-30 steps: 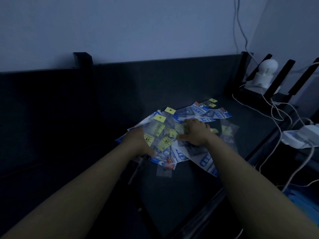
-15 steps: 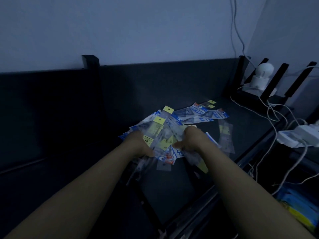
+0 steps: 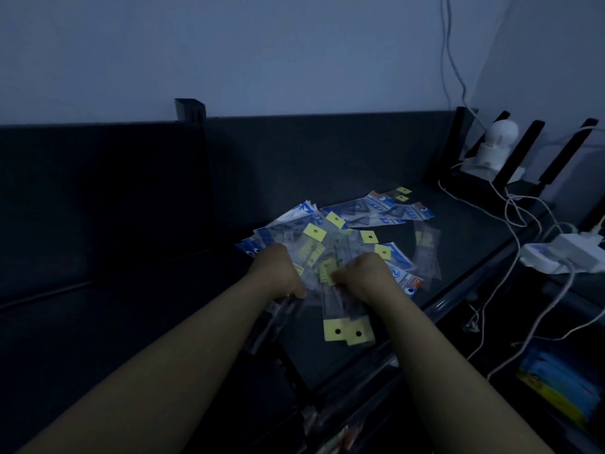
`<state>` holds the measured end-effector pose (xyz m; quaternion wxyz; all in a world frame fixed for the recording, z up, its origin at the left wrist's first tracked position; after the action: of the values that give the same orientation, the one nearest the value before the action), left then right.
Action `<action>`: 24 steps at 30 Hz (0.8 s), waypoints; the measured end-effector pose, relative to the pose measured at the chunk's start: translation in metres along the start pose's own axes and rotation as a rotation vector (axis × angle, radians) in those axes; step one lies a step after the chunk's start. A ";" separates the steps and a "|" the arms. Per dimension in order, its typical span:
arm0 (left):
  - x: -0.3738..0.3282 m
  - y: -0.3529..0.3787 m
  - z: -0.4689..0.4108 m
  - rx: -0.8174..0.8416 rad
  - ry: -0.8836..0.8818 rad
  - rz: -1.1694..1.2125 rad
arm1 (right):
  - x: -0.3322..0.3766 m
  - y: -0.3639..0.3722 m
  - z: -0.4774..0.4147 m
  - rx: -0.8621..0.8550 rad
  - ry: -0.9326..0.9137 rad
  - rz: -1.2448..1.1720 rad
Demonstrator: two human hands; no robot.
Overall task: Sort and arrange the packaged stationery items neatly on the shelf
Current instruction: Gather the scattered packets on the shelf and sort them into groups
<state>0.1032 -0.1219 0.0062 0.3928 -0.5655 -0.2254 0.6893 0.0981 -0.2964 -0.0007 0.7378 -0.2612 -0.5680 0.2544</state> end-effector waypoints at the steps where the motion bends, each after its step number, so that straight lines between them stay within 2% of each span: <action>1: 0.000 0.001 0.002 -0.005 -0.007 0.008 | 0.000 0.000 0.005 0.002 -0.004 -0.051; 6: 0.005 0.005 0.010 -0.022 -0.004 0.073 | -0.005 -0.001 0.026 0.022 -0.008 -0.265; 10: 0.012 0.008 0.014 -0.041 0.007 0.177 | -0.004 0.007 0.032 0.071 -0.001 -0.298; 18: 0.019 0.008 0.043 0.159 0.036 0.752 | 0.008 0.018 0.045 0.078 -0.055 -0.529; 24: 0.024 -0.012 0.066 0.151 0.051 0.888 | 0.036 0.029 0.053 0.121 -0.142 -0.669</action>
<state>0.0422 -0.0869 0.0178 0.1046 -0.5941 0.0999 0.7913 0.0522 -0.2461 0.0169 0.7532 0.0019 -0.6559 0.0490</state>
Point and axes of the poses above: each hand's wrist, its own z-axis away from the middle knuckle, its own y-axis out of the palm, x = y × z, the point moved 6 cm from there along -z, towards the middle knuckle, and after that the axes turned 7 degrees about x, right-handed, at the moved point
